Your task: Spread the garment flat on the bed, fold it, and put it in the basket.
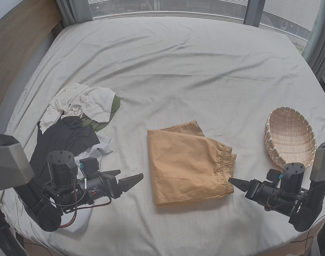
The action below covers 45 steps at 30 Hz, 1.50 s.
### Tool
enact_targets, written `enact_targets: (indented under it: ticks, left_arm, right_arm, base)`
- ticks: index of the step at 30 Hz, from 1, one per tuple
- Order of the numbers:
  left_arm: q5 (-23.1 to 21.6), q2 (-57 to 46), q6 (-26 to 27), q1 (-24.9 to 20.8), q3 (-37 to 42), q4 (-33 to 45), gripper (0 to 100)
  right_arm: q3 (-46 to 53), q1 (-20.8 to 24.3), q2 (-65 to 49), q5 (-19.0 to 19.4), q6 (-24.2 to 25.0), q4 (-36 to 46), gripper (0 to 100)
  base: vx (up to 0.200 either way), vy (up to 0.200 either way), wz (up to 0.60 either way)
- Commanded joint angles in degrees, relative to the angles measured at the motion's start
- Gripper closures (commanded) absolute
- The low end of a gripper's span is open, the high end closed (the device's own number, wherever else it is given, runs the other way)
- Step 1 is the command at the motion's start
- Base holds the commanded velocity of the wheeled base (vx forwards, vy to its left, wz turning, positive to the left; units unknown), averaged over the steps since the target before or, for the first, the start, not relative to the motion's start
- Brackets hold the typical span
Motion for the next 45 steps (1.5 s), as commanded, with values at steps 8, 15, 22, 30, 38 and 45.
enact_targets:
  ticks: [8,15,22,30,38,45]
  left_arm:
    - [0.3,0.8,0.1,0.3,6.3,-9.2,0]
    - [0.4,1.5,0.4,1.3,8.8,-11.2,0]
    - [1.4,1.1,0.3,1.5,9.6,-11.2,0]
    - [2.2,1.1,0.2,2.3,10.4,-11.3,0]
    - [2.3,1.1,0.3,2.9,10.6,-11.3,0]
    - [2.3,1.1,0.3,2.9,11.3,-11.4,0]
  right_arm:
    - [-6.7,2.6,8.2,-0.1,3.8,0.0,0]
    - [-13.6,2.8,13.2,-0.3,4.2,0.0,0]
    - [-21.9,4.7,15.9,-0.2,4.2,0.0,0]
    - [-24.3,6.1,17.2,-0.1,4.2,-0.1,0]
    - [-24.2,6.1,17.2,0.1,4.2,-0.1,100]
    - [-24.1,6.3,16.3,0.2,4.2,-0.2,100]
  base:
    - [0.0,0.0,0.0]
    - [0.0,0.0,0.0]
    - [0.0,0.0,0.0]
    - [0.0,0.0,0.0]
    - [0.0,0.0,0.0]
    - [0.0,0.0,0.0]
